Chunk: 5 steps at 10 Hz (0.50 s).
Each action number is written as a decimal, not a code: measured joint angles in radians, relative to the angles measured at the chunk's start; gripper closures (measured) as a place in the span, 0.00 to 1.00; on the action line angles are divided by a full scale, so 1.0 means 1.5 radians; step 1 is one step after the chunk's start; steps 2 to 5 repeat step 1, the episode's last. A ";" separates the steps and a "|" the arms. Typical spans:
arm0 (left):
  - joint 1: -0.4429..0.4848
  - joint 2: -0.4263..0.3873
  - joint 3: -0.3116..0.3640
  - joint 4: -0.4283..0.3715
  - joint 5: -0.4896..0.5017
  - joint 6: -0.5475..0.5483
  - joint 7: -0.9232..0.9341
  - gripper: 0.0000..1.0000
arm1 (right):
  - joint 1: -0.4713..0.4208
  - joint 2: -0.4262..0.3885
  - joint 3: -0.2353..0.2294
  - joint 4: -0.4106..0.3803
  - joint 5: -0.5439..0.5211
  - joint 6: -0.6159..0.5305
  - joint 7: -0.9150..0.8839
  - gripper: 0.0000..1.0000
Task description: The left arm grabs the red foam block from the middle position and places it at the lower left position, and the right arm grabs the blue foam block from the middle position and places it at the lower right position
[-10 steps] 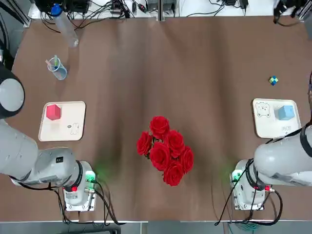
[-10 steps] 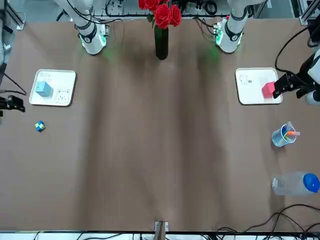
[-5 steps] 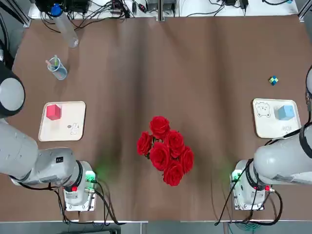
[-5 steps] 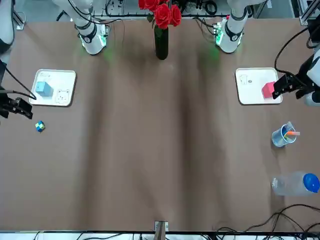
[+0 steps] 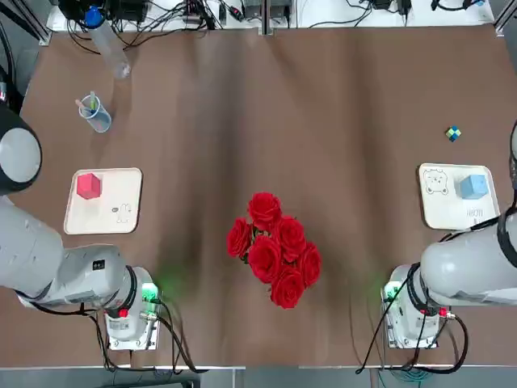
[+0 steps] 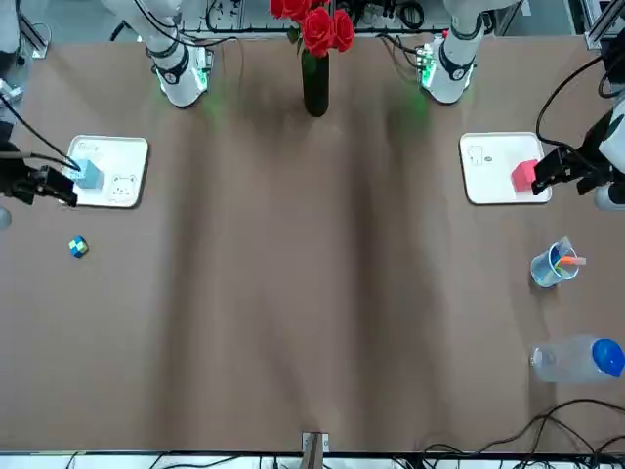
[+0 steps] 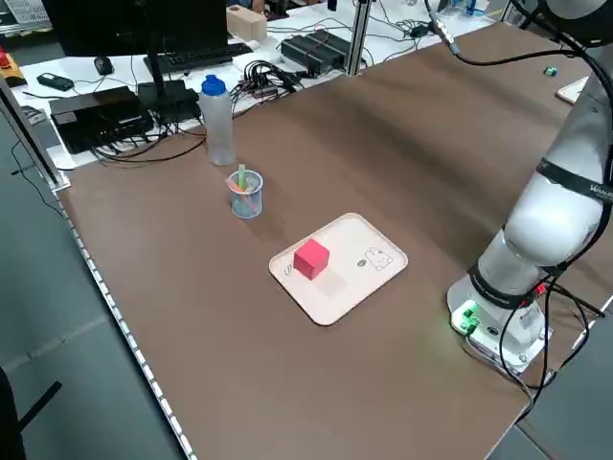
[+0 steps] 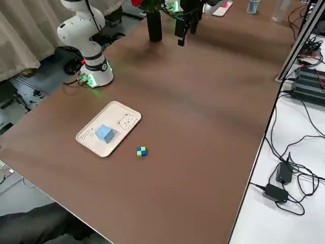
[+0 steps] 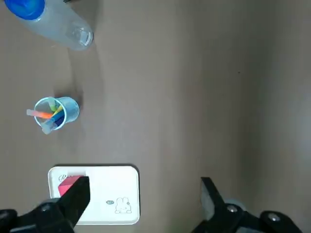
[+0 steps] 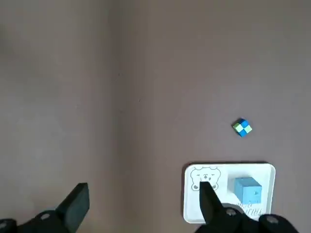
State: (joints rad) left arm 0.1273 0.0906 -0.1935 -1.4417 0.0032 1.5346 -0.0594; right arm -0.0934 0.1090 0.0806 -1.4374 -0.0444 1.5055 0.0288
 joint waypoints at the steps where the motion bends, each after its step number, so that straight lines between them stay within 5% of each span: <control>1: 0.000 0.000 0.000 0.000 0.000 0.000 0.000 0.00 | 0.030 -0.007 -0.040 -0.002 0.001 0.000 0.000 0.00; 5: 0.000 0.000 0.000 0.000 0.000 0.000 0.000 0.00 | 0.030 -0.007 -0.040 -0.002 0.001 0.000 0.000 0.00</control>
